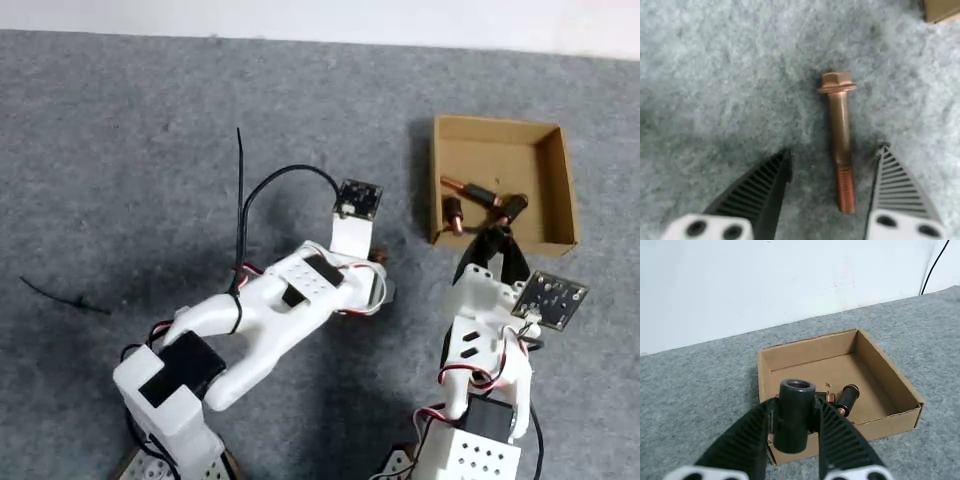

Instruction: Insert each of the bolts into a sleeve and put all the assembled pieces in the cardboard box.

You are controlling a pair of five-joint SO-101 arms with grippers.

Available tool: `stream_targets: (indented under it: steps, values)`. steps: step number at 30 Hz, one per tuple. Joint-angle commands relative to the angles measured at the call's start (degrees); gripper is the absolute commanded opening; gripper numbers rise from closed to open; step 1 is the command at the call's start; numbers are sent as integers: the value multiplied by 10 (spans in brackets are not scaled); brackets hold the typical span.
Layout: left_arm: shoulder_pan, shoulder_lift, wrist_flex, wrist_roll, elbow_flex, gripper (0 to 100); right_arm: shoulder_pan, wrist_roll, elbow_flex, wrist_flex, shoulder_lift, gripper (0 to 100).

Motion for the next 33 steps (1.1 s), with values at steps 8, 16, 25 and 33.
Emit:
stream_targets:
  steps: [8, 16, 25, 33]
  values:
    - [0, 5, 33, 0, -21, 154, 5, -4, 78, -17, -8, 10]
    - [0, -18, 83, -79, -19, 4, 5, -4, 78, -18, -8, 10]
    - [-80, -218, 83, -81, 82, 5, 3, -4, 78, -18, -8, 10]
    - [-116, -451, 4, -79, 243, 5, 2, -4, 78, -18, -8, 10]
